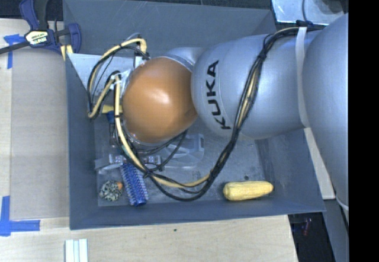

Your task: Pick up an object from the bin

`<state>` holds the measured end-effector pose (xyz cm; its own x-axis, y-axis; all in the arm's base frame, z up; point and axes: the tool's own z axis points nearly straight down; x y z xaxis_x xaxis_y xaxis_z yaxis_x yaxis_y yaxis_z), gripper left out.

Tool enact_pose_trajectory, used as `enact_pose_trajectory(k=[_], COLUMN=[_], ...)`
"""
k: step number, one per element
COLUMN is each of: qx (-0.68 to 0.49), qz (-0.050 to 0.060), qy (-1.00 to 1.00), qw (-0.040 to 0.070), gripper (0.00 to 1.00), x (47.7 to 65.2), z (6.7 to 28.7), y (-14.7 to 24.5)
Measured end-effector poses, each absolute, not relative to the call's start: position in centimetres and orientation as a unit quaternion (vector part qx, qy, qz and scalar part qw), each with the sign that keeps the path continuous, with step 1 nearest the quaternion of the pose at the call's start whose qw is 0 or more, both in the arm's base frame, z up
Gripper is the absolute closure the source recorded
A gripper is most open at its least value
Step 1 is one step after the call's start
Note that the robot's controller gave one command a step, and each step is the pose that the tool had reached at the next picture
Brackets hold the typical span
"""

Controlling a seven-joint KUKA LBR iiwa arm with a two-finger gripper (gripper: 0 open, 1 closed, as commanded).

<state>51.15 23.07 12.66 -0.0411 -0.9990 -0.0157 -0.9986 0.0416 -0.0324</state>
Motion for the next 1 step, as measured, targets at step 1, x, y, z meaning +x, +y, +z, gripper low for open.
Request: enact_pose_trajectory(k=[1], qx=[-0.785], qz=[-0.007], qy=[0.619], qw=[0.016], gripper=[0.0], x=[50.71], z=[20.32], y=[23.95])
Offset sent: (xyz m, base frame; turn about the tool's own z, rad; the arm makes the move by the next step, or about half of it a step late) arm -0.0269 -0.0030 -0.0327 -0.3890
